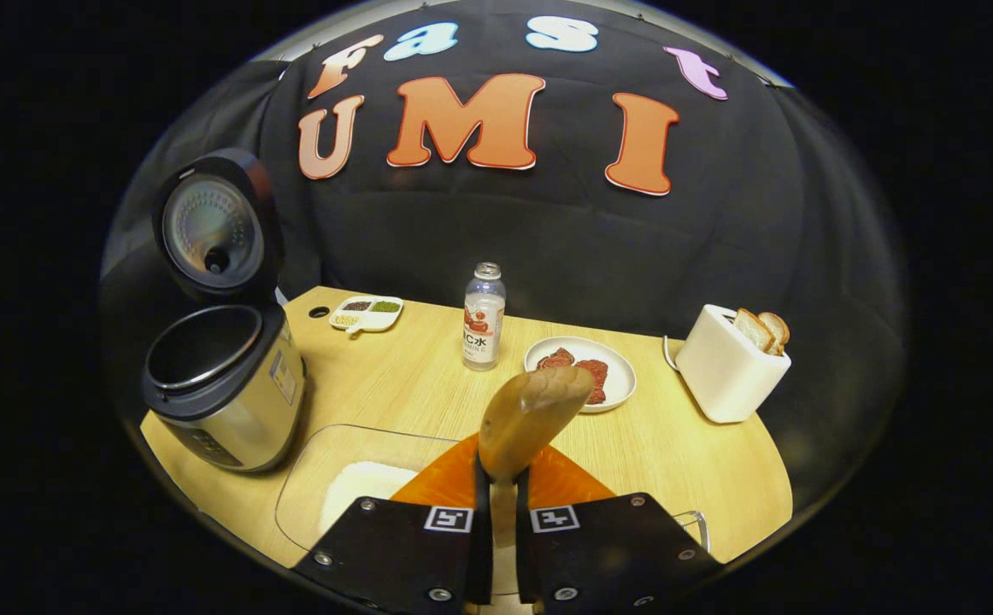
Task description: Close the left gripper, press the button to open the rice cooker; take a wooden spoon from the chopstick holder with the right hand, scoop a spoonful of rice and pour it into the rice cooker, then put the wooden spoon back into the chopstick holder.
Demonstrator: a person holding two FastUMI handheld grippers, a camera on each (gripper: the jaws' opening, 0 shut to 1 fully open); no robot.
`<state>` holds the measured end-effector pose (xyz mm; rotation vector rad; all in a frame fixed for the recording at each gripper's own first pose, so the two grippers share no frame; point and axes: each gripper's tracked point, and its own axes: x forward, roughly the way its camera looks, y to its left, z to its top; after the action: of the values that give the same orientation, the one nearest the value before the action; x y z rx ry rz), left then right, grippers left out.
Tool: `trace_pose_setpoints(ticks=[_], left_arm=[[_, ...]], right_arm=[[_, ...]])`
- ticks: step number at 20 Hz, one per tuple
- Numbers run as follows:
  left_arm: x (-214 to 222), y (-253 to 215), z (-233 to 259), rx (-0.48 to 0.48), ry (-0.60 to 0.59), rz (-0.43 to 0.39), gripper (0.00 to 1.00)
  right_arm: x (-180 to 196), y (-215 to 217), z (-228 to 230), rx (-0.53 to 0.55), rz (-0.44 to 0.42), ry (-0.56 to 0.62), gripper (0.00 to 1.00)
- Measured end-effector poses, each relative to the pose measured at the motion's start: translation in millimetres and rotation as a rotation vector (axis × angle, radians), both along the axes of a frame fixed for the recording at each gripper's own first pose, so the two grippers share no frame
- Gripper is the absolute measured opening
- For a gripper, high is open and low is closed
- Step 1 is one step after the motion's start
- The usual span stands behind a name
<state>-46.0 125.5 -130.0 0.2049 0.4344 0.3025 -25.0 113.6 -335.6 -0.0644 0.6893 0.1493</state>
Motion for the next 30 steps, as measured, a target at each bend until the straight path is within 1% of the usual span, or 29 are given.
trace_pose_setpoints(ticks=[4, 5, 6, 12, 13, 14, 15, 17, 19, 21, 22, 25, 27, 29, 30], left_arm=[[-3.2, 9.1, -1.2, 0.020, 0.015, 0.023, 1.00], [-3.0, 11.4, -0.9, 0.025, 0.017, 0.026, 1.00], [-3.8, 13.4, -0.9, 0.028, 0.021, 0.028, 0.99], [3.5, 12.7, -8.0, 0.015, 0.037, 0.014, 1.00], [5.1, 12.9, -7.7, 0.013, 0.035, 0.008, 0.99], [6.1, 11.8, -8.9, 0.011, 0.035, 0.003, 1.00], [6.7, 12.3, -9.3, 0.010, 0.037, -0.002, 0.99], [6.9, 14.5, -10.7, 0.011, 0.037, -0.008, 1.00], [4.4, 20.6, -12.0, 0.011, 0.040, -0.008, 0.99], [3.1, 28.0, -16.3, 0.006, 0.051, -0.006, 1.00], [2.3, 29.5, -17.8, 0.003, 0.056, -0.006, 1.00], [5.9, 37.7, -21.4, -0.009, 0.060, 0.001, 0.99], [6.7, 39.9, -21.6, -0.017, 0.059, 0.003, 1.00], [5.3, 38.2, -22.8, -0.021, 0.058, -0.005, 0.99], [4.3, 37.7, -23.1, -0.021, 0.058, -0.012, 1.00]], right_arm=[[-6.1, 10.1, -22.0, -0.053, 0.018, -0.008, 0.08], [-9.2, 8.5, -28.3, -0.056, 0.004, -0.001, 0.08], [-12.8, 7.9, -29.4, -0.043, -0.019, 0.000, 0.07], [-24.7, 30.5, -31.0, 0.085, -0.094, 0.056, 0.06], [-24.8, 34.7, -30.3, 0.101, -0.103, 0.062, 0.06], [-24.9, 37.4, -29.8, 0.119, -0.111, 0.075, 0.06], [-24.3, 39.5, -30.3, 0.141, -0.124, 0.090, 0.06], [-25.0, 38.7, -31.5, 0.194, -0.158, 0.127, 0.06], [-22.7, 32.3, -35.5, 0.253, -0.215, 0.173, 0.06], [-21.5, 26.9, -40.0, 0.327, -0.313, 0.229, 0.06], [-21.9, 29.2, -41.0, 0.349, -0.337, 0.248, 0.06], [-23.4, 31.8, -39.3, 0.366, -0.339, 0.266, 0.06], [-26.2, 31.8, -39.9, 0.384, -0.353, 0.286, 0.06], [-25.8, 33.5, -40.9, 0.442, -0.388, 0.321, 0.07], [-28.0, 35.9, -39.8, 0.480, -0.401, 0.337, 0.06]])
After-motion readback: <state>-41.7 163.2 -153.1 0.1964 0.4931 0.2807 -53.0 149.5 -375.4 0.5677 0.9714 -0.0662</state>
